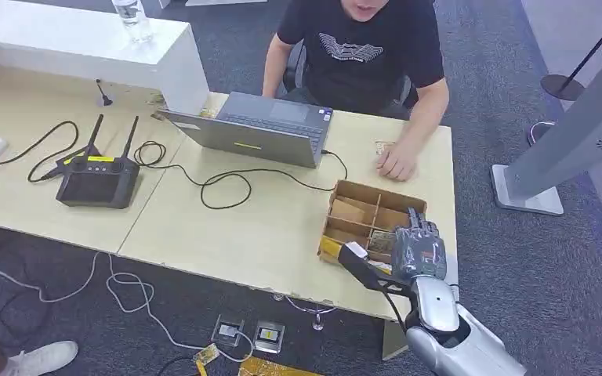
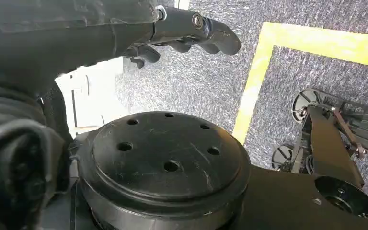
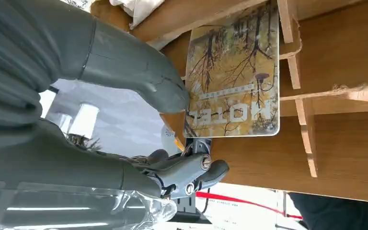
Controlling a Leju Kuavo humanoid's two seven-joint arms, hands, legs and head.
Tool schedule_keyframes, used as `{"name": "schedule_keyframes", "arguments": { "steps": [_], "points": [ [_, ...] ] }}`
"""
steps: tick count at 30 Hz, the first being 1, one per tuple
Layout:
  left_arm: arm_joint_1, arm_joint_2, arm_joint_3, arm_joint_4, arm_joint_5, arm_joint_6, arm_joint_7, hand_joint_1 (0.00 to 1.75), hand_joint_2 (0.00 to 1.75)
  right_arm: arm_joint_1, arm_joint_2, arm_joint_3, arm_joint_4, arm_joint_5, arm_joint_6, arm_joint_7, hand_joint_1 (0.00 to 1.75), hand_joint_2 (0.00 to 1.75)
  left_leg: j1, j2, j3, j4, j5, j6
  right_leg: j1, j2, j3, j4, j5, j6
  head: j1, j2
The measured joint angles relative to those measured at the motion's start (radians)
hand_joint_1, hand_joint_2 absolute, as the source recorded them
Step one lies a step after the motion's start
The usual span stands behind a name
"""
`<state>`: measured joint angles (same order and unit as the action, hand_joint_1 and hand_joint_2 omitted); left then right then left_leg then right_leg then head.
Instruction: Pass the card to the sensor for recognition and then transmit it.
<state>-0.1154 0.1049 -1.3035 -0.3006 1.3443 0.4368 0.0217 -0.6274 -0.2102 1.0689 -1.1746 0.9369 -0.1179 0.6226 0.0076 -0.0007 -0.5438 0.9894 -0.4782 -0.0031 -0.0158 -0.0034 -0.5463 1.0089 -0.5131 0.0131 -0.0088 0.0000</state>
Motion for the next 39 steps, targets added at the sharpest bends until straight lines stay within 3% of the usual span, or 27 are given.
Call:
{"name": "schedule_keyframes", "arguments": {
  "steps": [39],
  "points": [
    [0.000,-0.001,0.000,0.000,0.000,0.003,-0.001,0.00,0.00,-0.035,-0.005,0.008,-0.009,0.085,-0.101,0.001,1.75,1.75,0.000,0.000,0.000,0.000,0.000,0.000,0.000,0.000,0.000,0.000,0.000,0.000,0.000,0.000]
  ]
}}
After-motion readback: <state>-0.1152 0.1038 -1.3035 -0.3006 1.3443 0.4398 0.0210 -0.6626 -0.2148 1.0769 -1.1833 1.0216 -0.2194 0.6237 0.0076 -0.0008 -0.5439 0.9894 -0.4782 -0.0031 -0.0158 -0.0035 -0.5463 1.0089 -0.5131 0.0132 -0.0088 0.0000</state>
